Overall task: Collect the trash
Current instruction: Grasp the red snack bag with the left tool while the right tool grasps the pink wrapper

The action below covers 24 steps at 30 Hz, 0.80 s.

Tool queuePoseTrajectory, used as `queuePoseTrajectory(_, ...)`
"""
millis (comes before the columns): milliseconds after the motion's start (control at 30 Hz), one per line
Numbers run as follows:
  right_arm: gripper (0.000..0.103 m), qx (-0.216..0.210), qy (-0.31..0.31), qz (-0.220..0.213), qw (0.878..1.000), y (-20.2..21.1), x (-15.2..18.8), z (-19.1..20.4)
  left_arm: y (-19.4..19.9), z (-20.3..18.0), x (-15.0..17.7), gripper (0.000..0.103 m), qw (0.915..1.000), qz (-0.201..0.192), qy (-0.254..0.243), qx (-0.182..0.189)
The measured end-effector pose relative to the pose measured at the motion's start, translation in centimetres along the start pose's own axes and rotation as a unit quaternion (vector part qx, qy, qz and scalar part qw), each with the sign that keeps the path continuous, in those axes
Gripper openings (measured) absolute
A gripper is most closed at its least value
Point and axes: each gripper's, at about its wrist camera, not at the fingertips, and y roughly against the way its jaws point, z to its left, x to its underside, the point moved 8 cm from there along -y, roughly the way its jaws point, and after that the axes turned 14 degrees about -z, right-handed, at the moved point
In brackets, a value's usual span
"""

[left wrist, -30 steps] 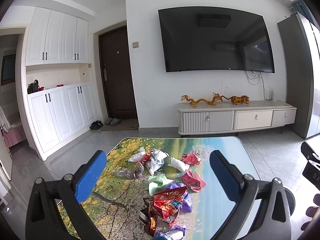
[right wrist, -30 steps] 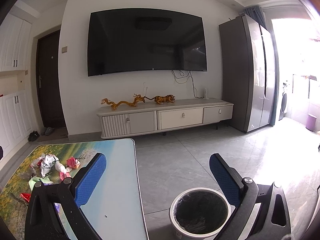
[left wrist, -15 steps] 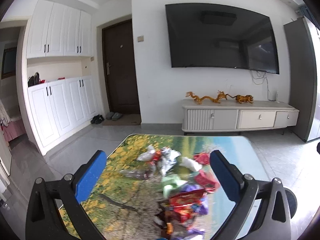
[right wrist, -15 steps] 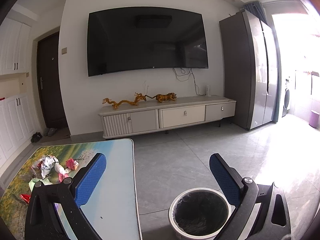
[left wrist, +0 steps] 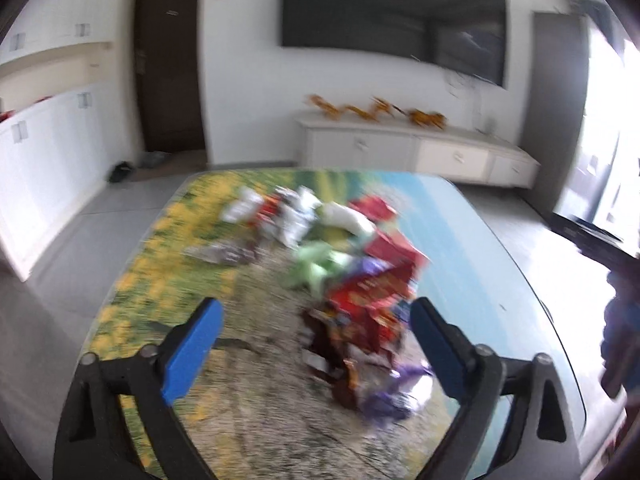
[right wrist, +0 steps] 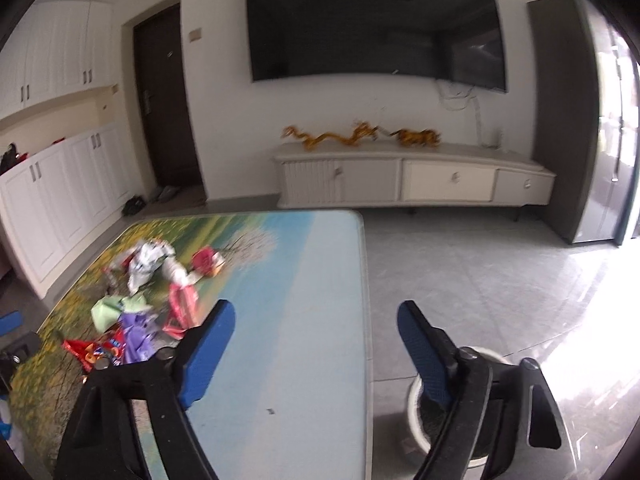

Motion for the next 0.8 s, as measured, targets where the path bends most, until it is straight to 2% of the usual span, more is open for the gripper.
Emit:
queuePoseTrajectory(33,0.071,-0.014,0.0,0.011,1.0,-0.7,0.4,0.6,-0.3,-0.6,0.3,0.081,0.9999,0.006,-0.004,0.015)
queuePoseTrajectory(167,0.063,-0.066,-0.002,0.046,0.997,-3.0,1.5,3.2,-2.0,-2.6,1.4,0.071,0.9981,0.025,-0.016,0.054)
queuePoseTrajectory(233,0.059,-0.098,-0.001,0.068,0.993,-4.3,2.2,4.8,-2.9,-2.9,1.8,0.059,0.9971,0.036,-0.017,0.065)
queuePoseTrajectory(433,0.057,-0.17,-0.001,0.115,0.979,-8.0,3.4,9.3,-4.6,-2.7,2.0,0.056,0.9951,0.047,-0.012,0.086)
queuePoseTrajectory(500,0.057,-0.186,0.001,0.127,0.974,-9.0,3.6,10.4,-5.1,-2.8,2.2,0.055,0.9941,0.053,-0.016,0.094)
queuePoseTrajectory(633,0.056,-0.209,0.008,0.154,0.966,-11.9,4.5,12.8,-6.0,-3.3,3.1,0.042,0.9912,0.067,-0.022,0.112)
queuePoseTrajectory(733,0.051,-0.21,0.011,0.176,0.962,-13.5,5.5,13.3,-6.4,-3.3,3.4,0.037,0.9902,0.071,-0.016,0.119)
queuePoseTrajectory(800,0.047,-0.209,0.007,0.186,0.96,-14.2,6.0,13.3,-6.6,-3.3,3.5,0.028,0.9894,0.072,-0.01,0.126)
